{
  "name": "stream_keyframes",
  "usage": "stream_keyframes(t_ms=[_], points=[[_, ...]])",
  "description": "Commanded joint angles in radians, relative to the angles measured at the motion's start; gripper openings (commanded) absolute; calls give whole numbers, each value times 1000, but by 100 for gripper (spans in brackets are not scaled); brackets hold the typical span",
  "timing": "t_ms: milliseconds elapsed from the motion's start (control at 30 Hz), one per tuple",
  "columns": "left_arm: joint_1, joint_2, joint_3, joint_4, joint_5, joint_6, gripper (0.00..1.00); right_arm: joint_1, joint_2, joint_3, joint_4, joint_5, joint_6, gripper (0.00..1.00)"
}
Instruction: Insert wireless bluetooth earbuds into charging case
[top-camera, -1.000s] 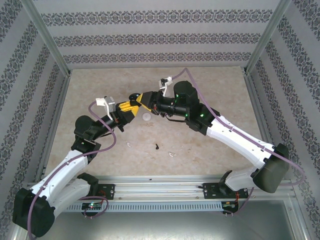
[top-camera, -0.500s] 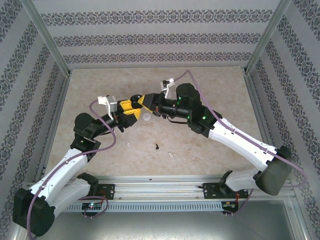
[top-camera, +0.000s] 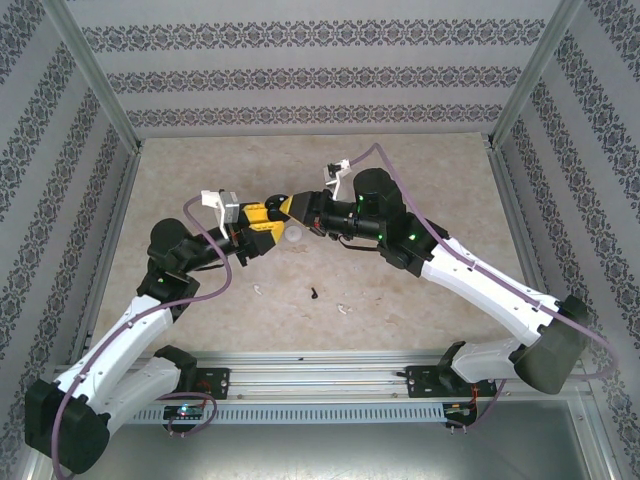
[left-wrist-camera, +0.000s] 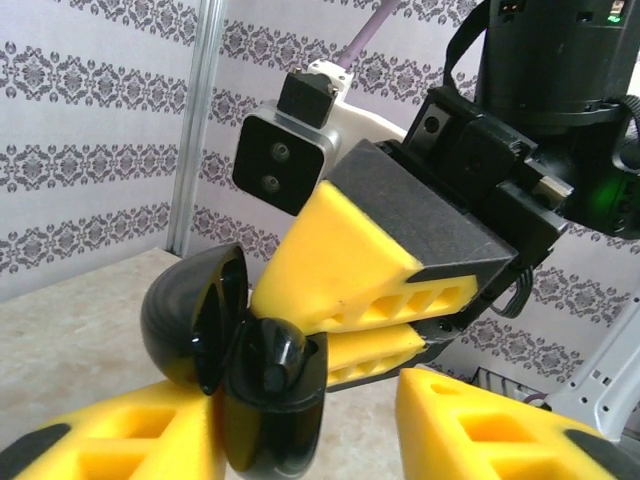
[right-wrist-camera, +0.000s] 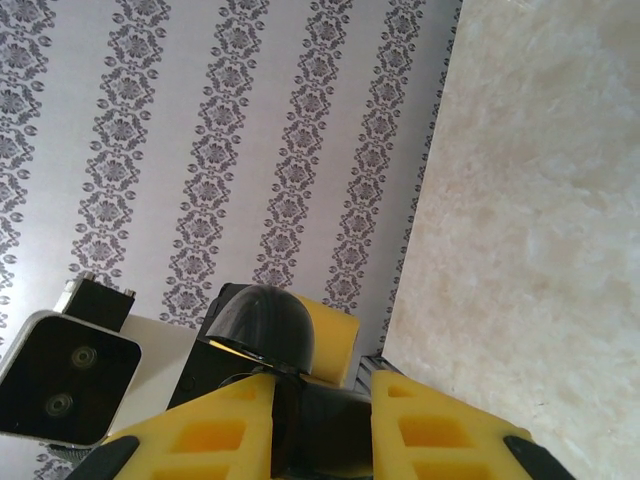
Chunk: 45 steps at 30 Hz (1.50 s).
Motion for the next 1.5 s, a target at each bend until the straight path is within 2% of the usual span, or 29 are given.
stream_keyframes(t_ms=[0,200,400,667,733,900,967,1100,1300,1367,1467], points=[[-6,4,40,17,47,8,37,-10,-13,4,-5,-5,-26,16],[-6,30,39,47,51,-6,38,-9,-9,6,-3,-15,-24,16],[-7,47,38,65,57,-12,33,-10,-5,9,-2,-26,-23,16],[-6,50,32,83,61,-16,16,-10,7,4,-9,-44,-23,19],[-6,46,28,86,59,-17,13,-9,9,3,-20,-46,-29,22],[-4,30,11,74,49,-8,7,-13,-3,3,-54,-52,-54,46],[-4,15,1,43,31,6,6,-20,-19,4,-86,-40,-80,50],[0,-31,-26,-38,-18,46,4,-48,-70,-5,-230,17,-148,51],[1,-151,-30,-310,-87,178,3,-73,-184,-114,-371,189,-196,52],[0,-203,-32,-391,-113,221,3,-74,-181,-153,-415,251,-217,50],[0,-261,-31,-482,-138,259,3,-68,-116,-188,-460,248,-234,48]])
